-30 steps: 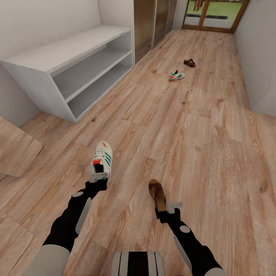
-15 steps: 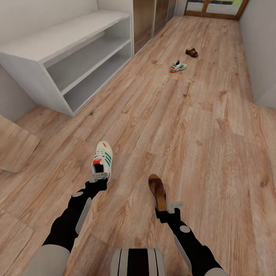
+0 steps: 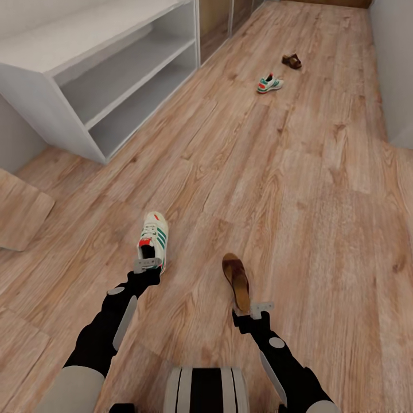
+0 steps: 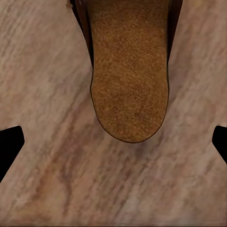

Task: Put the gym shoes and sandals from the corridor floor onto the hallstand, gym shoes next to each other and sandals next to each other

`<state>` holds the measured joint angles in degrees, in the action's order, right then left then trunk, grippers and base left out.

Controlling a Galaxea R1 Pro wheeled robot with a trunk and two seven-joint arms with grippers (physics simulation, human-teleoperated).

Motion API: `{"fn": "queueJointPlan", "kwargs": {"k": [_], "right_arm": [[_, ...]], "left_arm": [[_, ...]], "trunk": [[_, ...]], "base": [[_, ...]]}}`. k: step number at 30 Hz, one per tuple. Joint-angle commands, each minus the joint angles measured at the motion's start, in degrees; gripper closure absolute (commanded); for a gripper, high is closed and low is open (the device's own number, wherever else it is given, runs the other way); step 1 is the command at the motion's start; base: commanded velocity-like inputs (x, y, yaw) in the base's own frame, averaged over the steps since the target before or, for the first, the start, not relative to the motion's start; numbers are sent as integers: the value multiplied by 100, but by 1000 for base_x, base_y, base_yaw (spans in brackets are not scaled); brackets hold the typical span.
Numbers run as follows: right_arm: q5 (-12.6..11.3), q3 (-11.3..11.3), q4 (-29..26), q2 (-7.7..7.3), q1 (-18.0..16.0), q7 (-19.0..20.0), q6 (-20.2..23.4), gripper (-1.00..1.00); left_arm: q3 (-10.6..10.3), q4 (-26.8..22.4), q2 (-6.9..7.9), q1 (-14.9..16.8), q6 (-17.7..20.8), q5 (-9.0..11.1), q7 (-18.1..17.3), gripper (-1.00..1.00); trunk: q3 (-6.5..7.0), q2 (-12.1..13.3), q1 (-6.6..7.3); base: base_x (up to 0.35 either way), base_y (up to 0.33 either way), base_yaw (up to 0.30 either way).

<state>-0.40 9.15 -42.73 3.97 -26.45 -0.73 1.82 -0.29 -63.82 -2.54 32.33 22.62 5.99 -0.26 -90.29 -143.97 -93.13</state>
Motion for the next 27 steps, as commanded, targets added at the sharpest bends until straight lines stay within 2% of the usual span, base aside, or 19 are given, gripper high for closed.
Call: {"fn": "queueJointPlan", "kwargs": {"k": [1,10,21,27], "right_arm": [[-4,8,-7,-1,-1,-7,18,-100],[-4,8,-5,-1,-1,-8,18,-100],[-4,8,-4,-1,-1,-6,19,-100],[-4,8,-6,-1,-1,-8,18,-100]], "left_arm": [[3,-8,-1,1,32,60,-1,100],[3,-8,-1,1,32,60,-1,100],[3,-8,-1,1,32,60,-1,100],[-4,-15,-1,1,32,60,-1,100]], "trunk": [[-36,-3,-1],[-133,-4,-4],[-444,-19,-32],[-471,-19,-32]], "base": [[0,0,0],[0,0,0],[0,0,-48],[0,0,-41]]}}
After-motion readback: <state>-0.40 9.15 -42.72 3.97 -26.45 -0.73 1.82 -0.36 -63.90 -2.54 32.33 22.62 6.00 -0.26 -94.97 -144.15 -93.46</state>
